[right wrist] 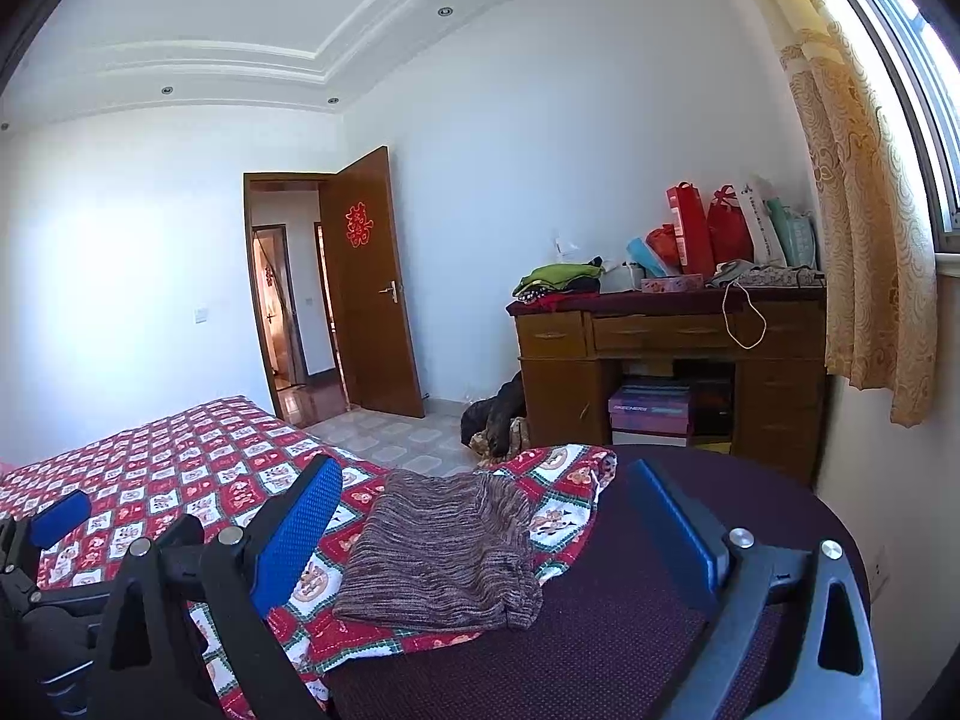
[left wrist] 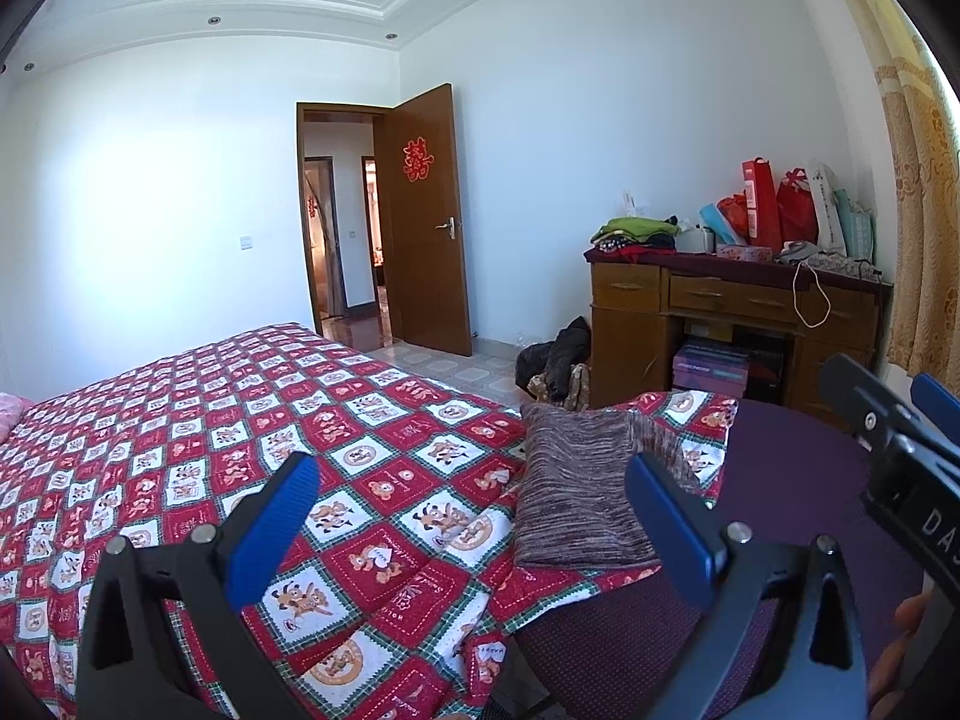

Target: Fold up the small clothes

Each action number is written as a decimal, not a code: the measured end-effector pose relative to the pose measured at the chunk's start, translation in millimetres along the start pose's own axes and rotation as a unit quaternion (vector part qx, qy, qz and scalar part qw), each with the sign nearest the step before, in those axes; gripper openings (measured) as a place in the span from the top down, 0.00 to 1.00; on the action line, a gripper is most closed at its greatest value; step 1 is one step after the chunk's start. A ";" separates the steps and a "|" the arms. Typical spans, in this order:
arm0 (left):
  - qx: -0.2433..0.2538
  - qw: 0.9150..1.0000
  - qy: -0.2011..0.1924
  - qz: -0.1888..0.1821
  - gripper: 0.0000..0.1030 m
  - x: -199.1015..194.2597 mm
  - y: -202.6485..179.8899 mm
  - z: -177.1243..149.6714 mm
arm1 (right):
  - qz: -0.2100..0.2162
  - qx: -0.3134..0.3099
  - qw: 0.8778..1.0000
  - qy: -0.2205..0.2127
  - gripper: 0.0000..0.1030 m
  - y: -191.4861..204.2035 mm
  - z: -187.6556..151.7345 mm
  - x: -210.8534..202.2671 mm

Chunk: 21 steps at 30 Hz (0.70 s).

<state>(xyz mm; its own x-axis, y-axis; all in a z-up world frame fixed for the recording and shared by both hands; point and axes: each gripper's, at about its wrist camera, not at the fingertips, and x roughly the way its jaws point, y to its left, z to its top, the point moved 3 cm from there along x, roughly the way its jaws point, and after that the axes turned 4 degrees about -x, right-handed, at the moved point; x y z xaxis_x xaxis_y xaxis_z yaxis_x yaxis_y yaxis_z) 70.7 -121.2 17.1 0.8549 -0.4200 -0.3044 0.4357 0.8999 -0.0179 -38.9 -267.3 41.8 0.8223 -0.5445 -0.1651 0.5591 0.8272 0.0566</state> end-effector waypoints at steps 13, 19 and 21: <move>-0.002 1.000 0.011 -0.011 0.00 3.5 -7.4 -1.7 | -0.006 0.008 1.000 0.004 0.06 -3.8 -0.9 1.5; -0.004 1.000 0.011 -0.010 0.00 3.5 -8.3 -1.2 | -0.008 0.011 1.000 0.004 0.06 -6.5 -1.1 1.5; -0.007 1.000 0.009 -0.013 0.00 3.9 -7.6 -0.5 | -0.009 0.012 1.000 0.006 0.06 -6.8 -1.6 2.3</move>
<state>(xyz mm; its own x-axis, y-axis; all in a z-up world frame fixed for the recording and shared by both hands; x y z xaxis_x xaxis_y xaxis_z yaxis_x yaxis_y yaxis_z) 70.6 -129.7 15.5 0.8384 -0.4403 -0.3213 0.4530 0.8907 -0.0387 -41.0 -274.0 39.5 0.8109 -0.5575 -0.1777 0.5762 0.8138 0.0763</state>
